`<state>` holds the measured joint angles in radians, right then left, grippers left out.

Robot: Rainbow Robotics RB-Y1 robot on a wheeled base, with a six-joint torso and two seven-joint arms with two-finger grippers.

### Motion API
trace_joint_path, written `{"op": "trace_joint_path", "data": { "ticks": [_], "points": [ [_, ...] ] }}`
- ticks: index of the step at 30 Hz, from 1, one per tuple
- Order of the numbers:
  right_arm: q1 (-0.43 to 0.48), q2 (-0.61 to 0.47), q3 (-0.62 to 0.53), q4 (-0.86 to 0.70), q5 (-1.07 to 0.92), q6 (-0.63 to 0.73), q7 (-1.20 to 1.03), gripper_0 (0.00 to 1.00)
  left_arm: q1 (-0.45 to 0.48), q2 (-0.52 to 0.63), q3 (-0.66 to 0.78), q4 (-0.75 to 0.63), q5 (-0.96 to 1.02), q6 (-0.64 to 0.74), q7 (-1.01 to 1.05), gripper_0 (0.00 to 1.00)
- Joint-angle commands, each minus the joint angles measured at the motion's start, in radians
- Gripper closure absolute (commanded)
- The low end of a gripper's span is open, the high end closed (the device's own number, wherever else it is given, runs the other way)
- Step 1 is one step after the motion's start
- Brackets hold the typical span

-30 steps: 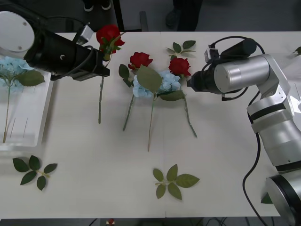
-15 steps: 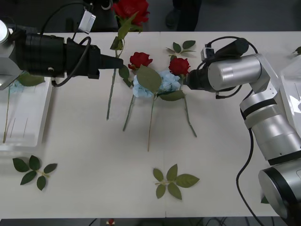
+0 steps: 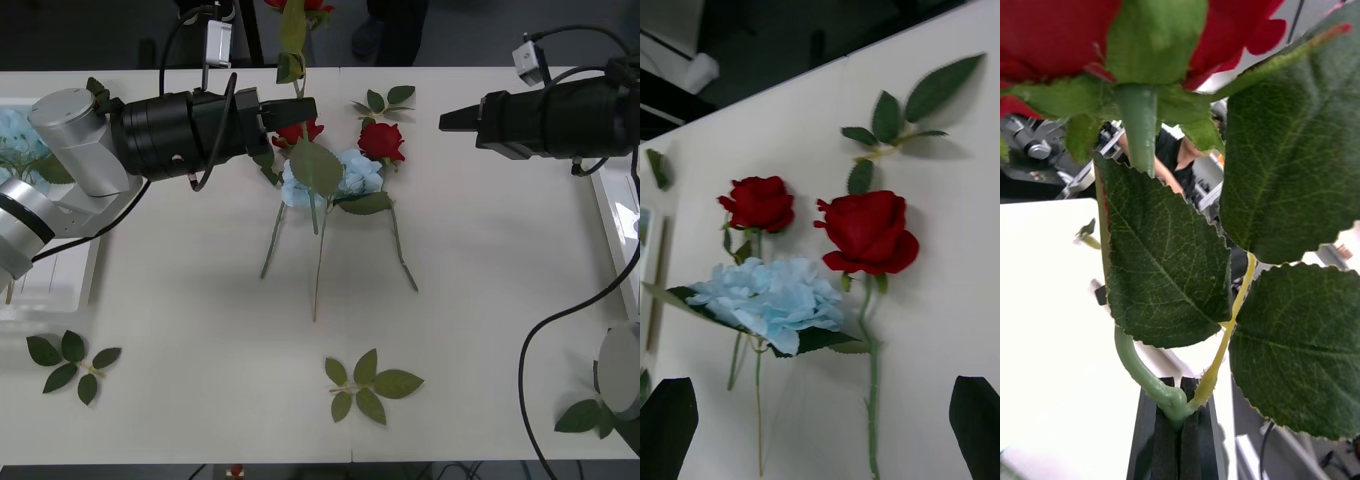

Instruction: Place the red flowers into the right box and the blue flowers into the left box. If a person shows an open palm, hand one flower to the person first, then continue sorting.

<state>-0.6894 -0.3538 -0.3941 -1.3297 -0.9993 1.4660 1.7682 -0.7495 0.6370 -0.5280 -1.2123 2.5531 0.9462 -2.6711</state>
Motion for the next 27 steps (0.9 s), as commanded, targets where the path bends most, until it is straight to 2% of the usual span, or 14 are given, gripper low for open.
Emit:
{"op": "trace_joint_path", "data": {
  "ticks": [1, 8, 14, 19, 27],
  "points": [
    [0.05, -0.036, 0.011, -0.037, -0.147, 0.0, 0.166, 0.02, -0.001, -0.037, 0.011, -0.01, 0.029, -0.007, -0.034, 1.0],
    [0.146, -0.044, 0.012, -0.036, -0.383, 0.028, 0.384, 0.02, -0.004, -0.094, 0.011, -0.01, 0.053, -0.037, -0.034, 1.0],
    [0.218, -0.053, 0.004, -0.037, -0.624, 0.112, 0.427, 0.02, -0.007, -0.095, 0.011, -0.013, 0.067, -0.033, -0.034, 1.0],
    [0.234, -0.056, 0.015, -0.037, -0.762, 0.163, 0.435, 0.02, -0.005, -0.095, 0.011, -0.013, 0.067, -0.033, -0.034, 1.0],
    [0.206, -0.024, 0.147, -0.043, -0.818, 0.03, 0.474, 0.02, -0.004, -0.095, 0.011, -0.013, 0.067, -0.033, -0.034, 1.0]
  ]
}}
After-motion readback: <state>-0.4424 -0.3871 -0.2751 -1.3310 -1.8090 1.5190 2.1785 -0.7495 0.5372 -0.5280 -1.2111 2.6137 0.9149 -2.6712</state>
